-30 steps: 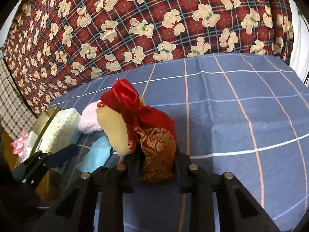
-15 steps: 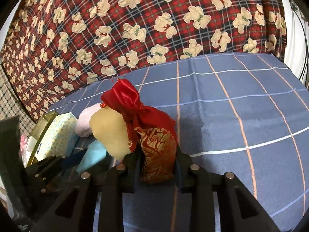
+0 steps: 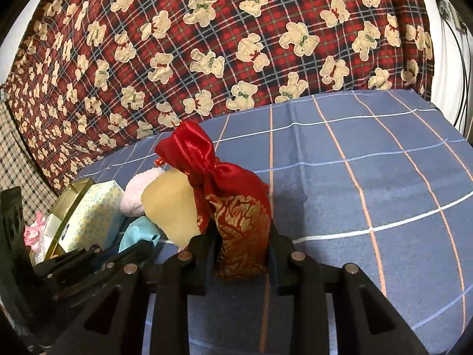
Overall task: Organize soft objects
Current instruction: 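Grasp the red drawstring pouch with the right tool while the left tool grasps the teal cloth, then lift the teal cloth with the left tool while the right tool lifts the red pouch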
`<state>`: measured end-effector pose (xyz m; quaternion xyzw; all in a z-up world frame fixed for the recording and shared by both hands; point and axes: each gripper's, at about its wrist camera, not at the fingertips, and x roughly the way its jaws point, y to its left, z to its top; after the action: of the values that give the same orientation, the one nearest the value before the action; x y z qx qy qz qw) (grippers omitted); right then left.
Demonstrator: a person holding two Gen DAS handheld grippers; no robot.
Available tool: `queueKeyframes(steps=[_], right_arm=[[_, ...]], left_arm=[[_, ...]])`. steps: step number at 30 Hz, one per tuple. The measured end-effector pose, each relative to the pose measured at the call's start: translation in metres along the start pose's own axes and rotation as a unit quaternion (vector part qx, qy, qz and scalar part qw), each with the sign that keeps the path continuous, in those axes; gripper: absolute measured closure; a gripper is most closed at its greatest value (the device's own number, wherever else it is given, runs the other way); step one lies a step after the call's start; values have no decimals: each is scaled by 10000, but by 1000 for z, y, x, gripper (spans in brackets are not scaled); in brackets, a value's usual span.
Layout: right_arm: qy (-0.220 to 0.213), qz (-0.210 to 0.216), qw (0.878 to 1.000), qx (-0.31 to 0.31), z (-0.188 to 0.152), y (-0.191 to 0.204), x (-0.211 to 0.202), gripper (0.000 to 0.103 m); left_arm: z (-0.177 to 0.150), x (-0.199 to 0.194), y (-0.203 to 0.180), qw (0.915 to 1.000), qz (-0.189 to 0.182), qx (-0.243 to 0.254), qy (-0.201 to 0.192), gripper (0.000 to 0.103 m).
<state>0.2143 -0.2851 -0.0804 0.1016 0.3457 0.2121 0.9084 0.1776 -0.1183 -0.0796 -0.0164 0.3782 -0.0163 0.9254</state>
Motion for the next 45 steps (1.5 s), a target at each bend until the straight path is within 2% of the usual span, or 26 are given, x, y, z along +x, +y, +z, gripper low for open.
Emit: queueKeyframes(steps=[10,31,45], right_arm=[[-172,-75,9997,-129,0,4,-6,71],[-967,-599,9910,-710,-5,28,-35,71],[-1215,-776,9860,-834,-9,35,-43,71]], left_arm=[[-1,-10,2,9996,-33,-72,-272,94],[-5,-30,6,9964,55,-164,-825,94],[-8,-39,7,9939,79,-198,-1082,94]])
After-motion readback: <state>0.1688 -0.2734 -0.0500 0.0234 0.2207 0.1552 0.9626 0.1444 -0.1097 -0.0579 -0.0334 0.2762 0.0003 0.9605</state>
